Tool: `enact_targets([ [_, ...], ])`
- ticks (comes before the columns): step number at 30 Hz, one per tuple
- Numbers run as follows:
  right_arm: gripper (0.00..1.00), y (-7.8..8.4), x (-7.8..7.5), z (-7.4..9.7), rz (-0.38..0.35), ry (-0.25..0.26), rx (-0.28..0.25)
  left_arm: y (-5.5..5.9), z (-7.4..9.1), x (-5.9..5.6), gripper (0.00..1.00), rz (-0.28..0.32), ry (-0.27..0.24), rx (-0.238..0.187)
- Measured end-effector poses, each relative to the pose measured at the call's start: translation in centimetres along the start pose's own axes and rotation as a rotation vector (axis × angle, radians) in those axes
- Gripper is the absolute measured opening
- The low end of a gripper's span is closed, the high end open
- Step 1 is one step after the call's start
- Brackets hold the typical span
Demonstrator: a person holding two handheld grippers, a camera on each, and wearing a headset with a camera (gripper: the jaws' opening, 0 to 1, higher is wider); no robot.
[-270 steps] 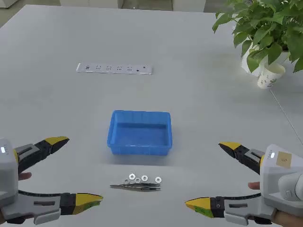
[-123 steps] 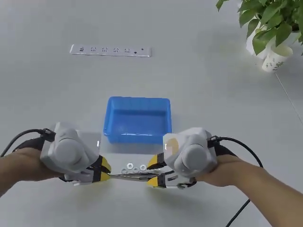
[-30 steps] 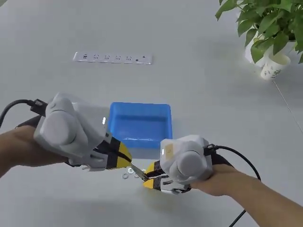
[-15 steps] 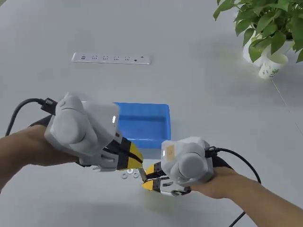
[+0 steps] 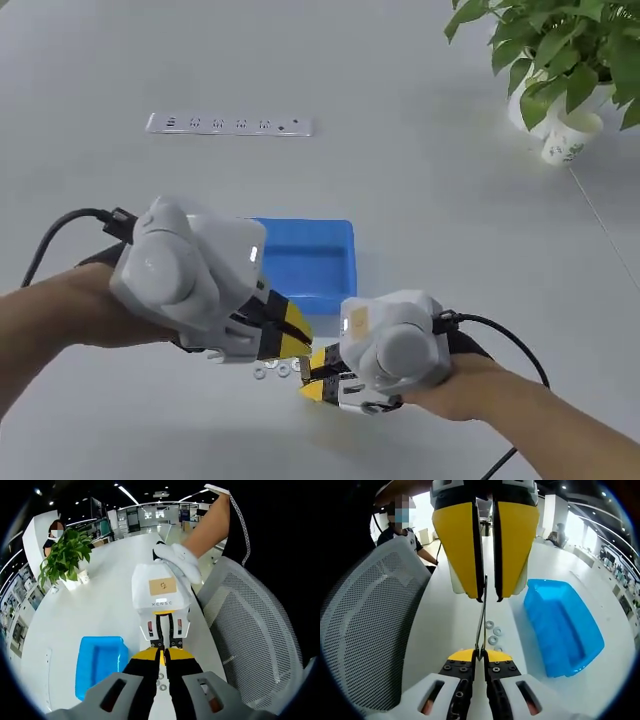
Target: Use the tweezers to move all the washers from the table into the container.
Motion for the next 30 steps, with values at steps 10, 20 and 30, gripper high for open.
enact_targets([
  [10,0.08,0.0,0.0,0.0,0.003,-0.001,0.002,0.8,-0.9,-0.3,0.13,0.003,0.024,0.007],
  [20,0.09,0.0,0.0,0.0,0.001,-0.003,0.002,1.5,-1.8,-0.5,0.08,0.022,0.023,-0.019],
  [30,0.09,0.0,0.0,0.0,-0.004,-0.005,0.0,1.6,-1.8,-0.5,0.07,0.052,0.022,-0.041],
])
Point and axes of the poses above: the centre of the closed fingertips' face, and the gripper's own axes: z roughly backward along the fingers, x roughly to its left, y roughly out of its underside, the point moved 9 cm from there along z, roughly backward along the fingers, and after that the axes turned 7 degrees about -z, right-handed, at the moved point
